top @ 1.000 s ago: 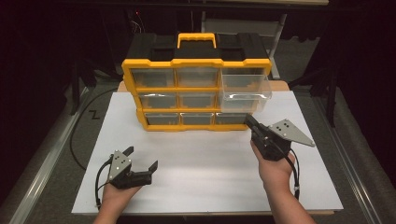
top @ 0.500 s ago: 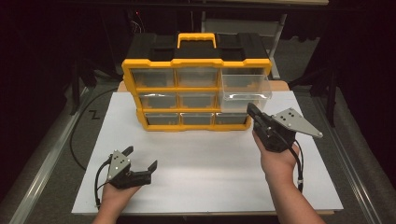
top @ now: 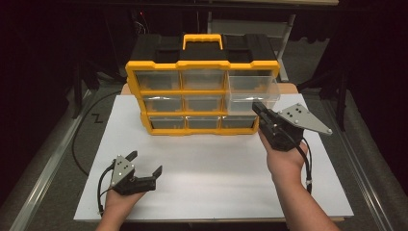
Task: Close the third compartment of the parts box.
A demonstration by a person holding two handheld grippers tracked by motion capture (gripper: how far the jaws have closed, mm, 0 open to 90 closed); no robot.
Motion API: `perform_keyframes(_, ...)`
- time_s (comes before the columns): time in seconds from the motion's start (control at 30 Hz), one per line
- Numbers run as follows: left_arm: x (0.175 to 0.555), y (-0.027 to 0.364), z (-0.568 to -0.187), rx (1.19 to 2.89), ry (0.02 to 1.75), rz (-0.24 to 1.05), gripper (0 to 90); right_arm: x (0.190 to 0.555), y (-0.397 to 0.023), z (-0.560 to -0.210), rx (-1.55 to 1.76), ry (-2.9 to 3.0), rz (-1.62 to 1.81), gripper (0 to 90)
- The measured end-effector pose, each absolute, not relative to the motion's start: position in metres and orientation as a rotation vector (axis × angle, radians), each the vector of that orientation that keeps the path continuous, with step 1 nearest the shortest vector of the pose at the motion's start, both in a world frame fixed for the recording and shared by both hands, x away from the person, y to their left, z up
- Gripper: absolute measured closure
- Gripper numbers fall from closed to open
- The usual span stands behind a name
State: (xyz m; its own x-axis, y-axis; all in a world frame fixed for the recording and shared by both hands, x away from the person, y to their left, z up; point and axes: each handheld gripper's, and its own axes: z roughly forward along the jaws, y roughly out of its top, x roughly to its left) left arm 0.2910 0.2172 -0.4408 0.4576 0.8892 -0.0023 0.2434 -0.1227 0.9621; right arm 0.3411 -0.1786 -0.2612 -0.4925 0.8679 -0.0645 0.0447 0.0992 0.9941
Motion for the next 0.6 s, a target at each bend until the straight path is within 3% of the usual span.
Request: perform_keyframes(0.6, 0.2901, 0.2168, -0.4405, 1.641, 0.993, 0.741, 0.4, 0.3417, -0.1769, -0.2545, 0.916, 1.666, 1.467, 90.0)
